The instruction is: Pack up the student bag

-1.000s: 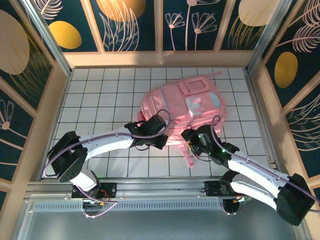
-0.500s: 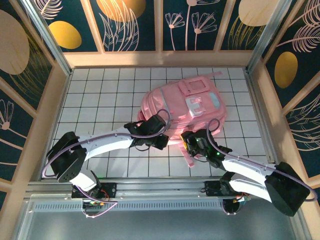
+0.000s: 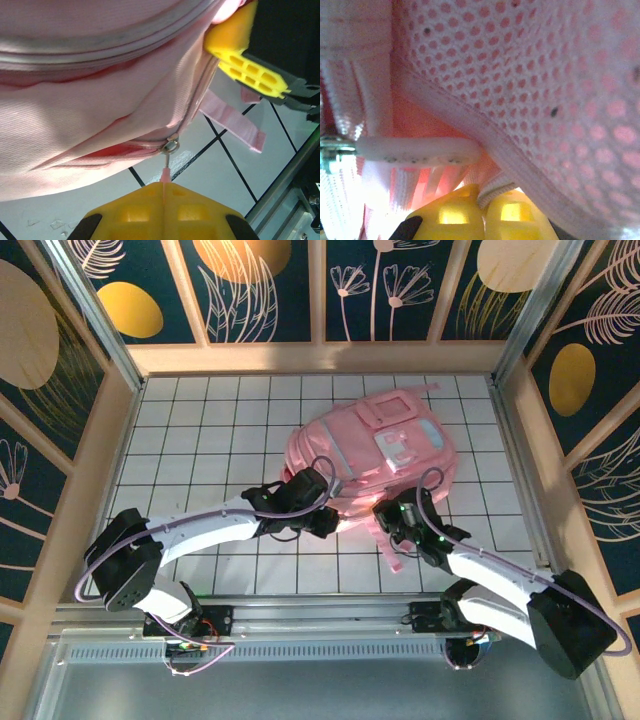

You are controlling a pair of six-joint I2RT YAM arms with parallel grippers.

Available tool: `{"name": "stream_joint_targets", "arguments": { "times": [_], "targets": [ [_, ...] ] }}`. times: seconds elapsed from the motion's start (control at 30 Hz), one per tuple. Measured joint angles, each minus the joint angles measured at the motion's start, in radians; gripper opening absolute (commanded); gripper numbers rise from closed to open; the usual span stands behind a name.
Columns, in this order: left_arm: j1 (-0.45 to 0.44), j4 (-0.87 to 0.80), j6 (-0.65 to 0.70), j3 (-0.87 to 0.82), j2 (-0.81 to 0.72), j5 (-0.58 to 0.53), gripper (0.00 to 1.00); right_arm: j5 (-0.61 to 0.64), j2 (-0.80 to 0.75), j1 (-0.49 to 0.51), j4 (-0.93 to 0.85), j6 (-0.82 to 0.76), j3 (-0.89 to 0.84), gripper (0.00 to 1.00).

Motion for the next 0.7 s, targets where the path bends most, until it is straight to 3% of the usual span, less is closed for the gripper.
{"name": "stream_joint_targets", "arguments": {
  "times": [0.4,0.57,0.7],
  "targets": [
    [-0.001,0.055,-0.016,-0.032,0.042,0.058,0.00,-0.067,0.030,-0.045,-0.025,-0.121,0.017,0.00],
    [-0.001,0.095,-0.045,-0.060,0.059,0.067,0.29,-0.098,0.036,-0.045,-0.039,-0.130,0.043,0.00],
    [-0.001,0.129,-0.082,-0.096,0.055,0.054,0.32,-0.105,0.017,-0.045,-0.054,-0.129,0.043,0.00]
  ]
}}
